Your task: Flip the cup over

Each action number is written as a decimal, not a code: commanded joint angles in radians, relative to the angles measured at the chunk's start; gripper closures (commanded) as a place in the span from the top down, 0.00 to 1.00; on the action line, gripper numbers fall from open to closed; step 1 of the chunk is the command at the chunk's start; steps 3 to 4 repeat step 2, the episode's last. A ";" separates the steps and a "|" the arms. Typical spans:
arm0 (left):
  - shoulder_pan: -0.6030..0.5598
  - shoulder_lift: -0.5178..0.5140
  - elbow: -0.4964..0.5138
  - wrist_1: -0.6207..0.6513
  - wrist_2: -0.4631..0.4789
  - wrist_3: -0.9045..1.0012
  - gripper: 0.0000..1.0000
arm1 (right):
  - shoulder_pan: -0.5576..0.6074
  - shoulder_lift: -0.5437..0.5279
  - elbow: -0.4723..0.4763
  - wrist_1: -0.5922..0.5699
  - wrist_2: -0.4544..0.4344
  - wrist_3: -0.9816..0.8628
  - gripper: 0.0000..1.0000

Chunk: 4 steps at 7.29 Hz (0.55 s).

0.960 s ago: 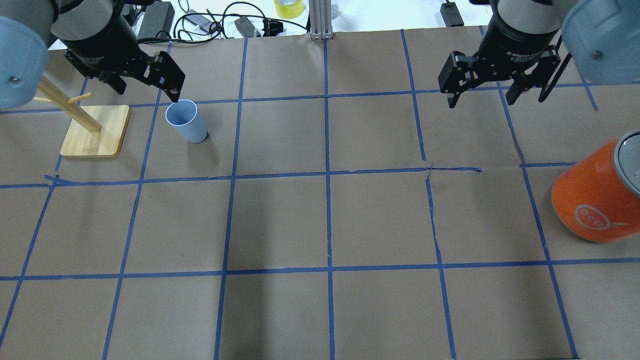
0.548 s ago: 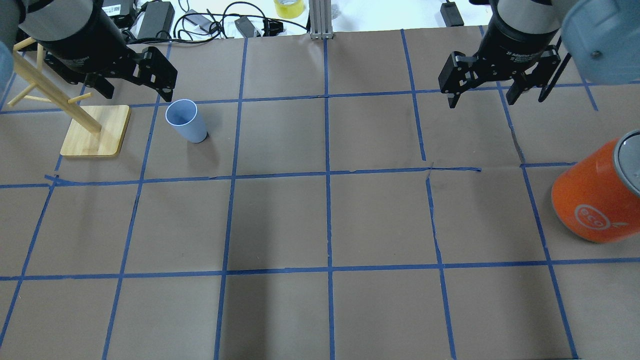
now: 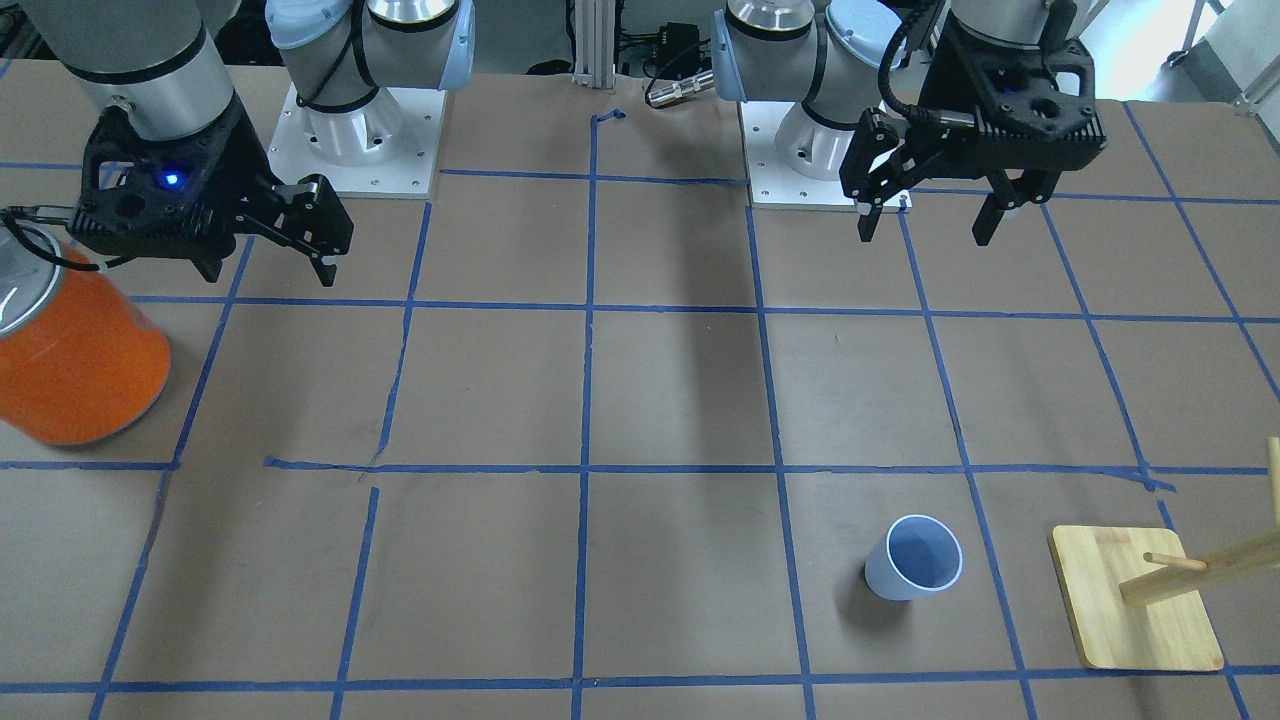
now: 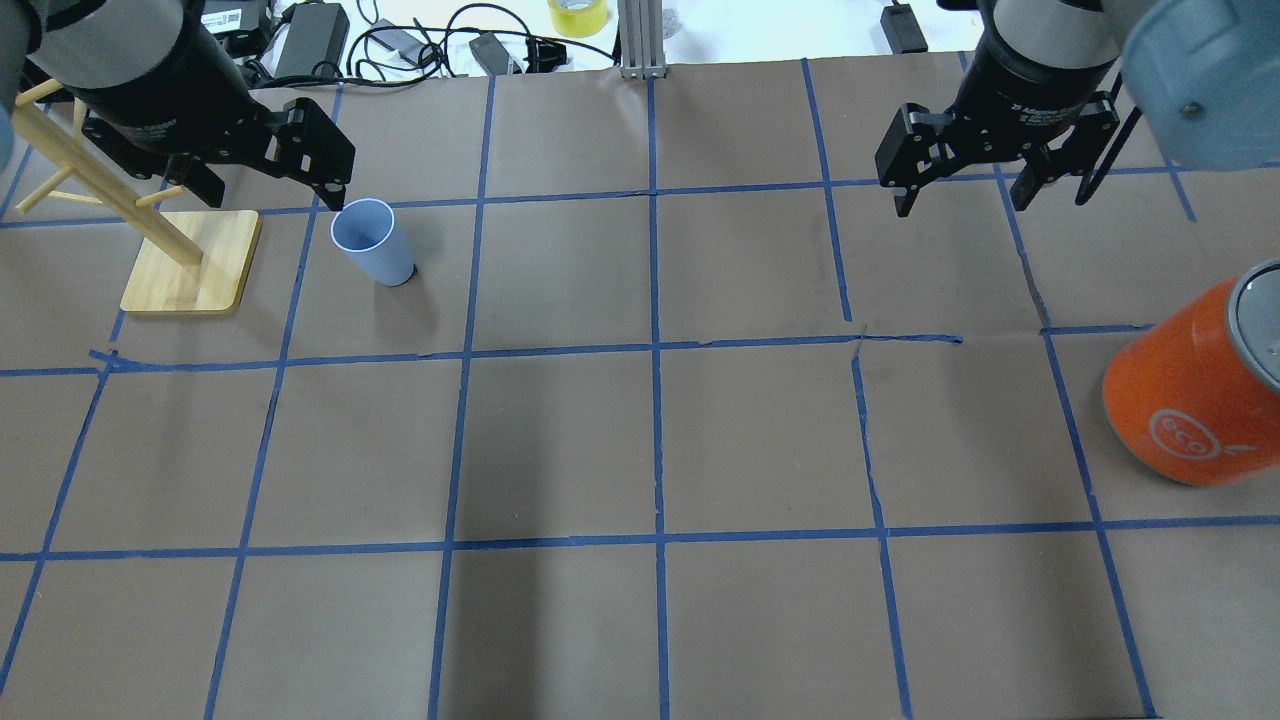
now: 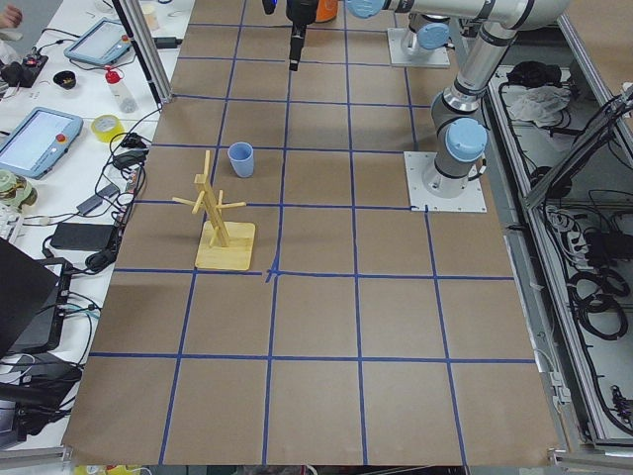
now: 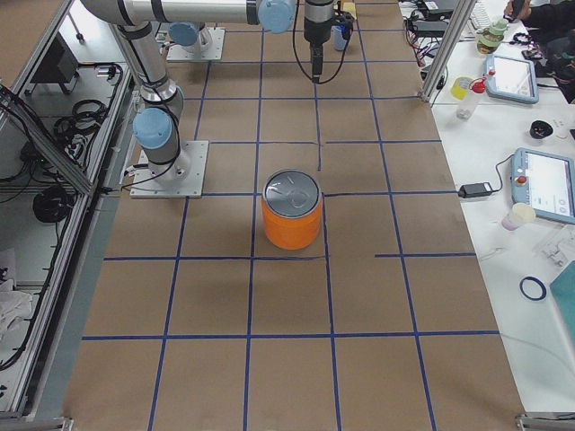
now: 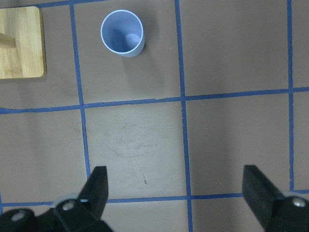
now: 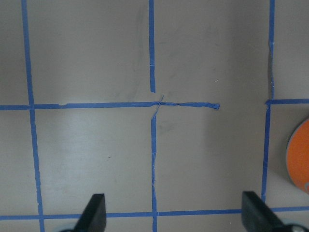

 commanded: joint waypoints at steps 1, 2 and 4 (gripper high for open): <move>-0.004 0.004 -0.001 -0.002 0.000 -0.007 1.00 | 0.000 0.000 0.000 -0.001 0.005 0.007 1.00; -0.004 0.005 -0.001 -0.001 0.000 -0.007 1.00 | 0.002 0.000 0.002 0.000 0.007 0.010 1.00; -0.004 0.005 -0.001 -0.001 0.000 -0.007 1.00 | 0.002 0.000 0.002 0.000 0.007 0.010 1.00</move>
